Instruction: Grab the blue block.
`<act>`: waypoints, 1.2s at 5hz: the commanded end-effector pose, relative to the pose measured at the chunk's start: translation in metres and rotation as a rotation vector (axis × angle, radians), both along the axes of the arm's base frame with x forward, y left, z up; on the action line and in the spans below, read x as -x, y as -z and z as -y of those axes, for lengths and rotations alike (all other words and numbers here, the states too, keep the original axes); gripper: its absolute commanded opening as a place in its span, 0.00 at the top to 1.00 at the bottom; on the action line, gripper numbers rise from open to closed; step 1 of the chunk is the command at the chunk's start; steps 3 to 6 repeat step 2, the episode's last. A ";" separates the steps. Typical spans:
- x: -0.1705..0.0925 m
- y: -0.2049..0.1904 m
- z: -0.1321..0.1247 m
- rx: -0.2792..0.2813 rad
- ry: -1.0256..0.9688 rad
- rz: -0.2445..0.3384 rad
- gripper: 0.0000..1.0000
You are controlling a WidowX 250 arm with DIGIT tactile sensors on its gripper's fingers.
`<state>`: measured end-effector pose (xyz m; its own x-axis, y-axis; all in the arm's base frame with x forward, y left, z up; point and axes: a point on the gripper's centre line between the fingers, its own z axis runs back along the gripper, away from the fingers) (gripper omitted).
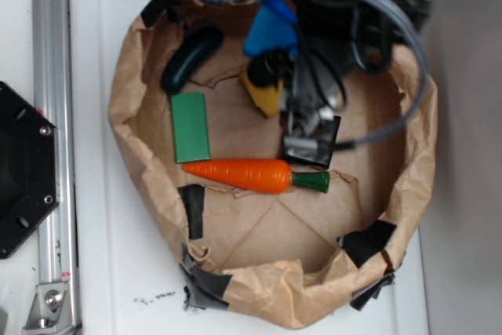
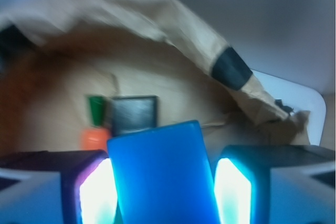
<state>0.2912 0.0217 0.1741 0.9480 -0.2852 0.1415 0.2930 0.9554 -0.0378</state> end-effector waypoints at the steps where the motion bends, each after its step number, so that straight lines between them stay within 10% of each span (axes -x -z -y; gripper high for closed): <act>1: 0.007 -0.027 0.031 -0.018 -0.075 0.060 1.00; 6: 0.010 -0.025 0.035 0.018 -0.093 0.056 1.00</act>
